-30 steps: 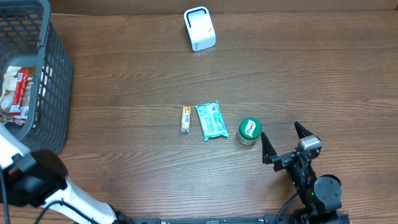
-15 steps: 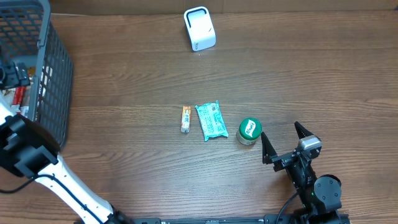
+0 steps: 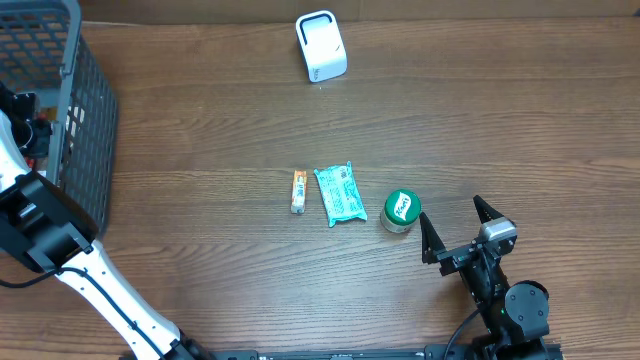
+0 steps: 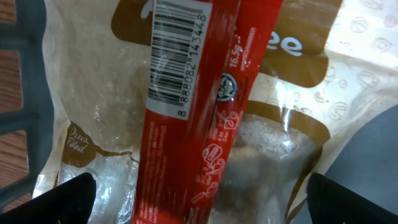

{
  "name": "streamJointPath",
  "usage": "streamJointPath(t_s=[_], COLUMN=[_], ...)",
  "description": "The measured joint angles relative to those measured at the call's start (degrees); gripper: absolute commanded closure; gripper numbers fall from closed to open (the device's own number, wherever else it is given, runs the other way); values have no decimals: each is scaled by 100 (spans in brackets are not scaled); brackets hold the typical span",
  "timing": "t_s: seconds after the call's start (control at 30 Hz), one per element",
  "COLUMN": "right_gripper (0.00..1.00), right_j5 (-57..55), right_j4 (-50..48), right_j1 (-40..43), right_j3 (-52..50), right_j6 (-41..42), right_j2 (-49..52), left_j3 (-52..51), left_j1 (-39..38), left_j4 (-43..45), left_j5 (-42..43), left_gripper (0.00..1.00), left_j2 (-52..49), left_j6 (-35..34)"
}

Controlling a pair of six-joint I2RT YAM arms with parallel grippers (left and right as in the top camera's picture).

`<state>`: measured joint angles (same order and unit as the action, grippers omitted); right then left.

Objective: Scan the item barcode

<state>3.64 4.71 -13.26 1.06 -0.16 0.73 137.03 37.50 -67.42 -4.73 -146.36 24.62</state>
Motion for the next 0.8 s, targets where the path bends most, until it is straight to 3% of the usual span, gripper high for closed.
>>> streamJointPath(t_s=[0.03,0.07,0.1,0.3,0.47,0.8], right_gripper=[0,0,0,0,0,0], right_j5=[2,0,2,0,0,0], right_j4=[-2,0,0,2,2,0], right_j1=[0,0,0,0,0,0], right_j3=[0,0,0,0,0,0], right_j6=[-2,-2,0,-2,-2,-2], right_j2=[0,0,0,0,0,0], left_j3=[15,28,33,39,46,-76], left_j1=[0,0,0,0,-28,-229], left_j4=[-31,-70,-87,-160,-175,-42], left_j5=[37,50,50,26,-20,-37], left_gripper=[36,57,64,69,96,96], left_j2=[-20,-33,-46,-57,-20,474], left_j6=[13,37,57,87,-109,-973])
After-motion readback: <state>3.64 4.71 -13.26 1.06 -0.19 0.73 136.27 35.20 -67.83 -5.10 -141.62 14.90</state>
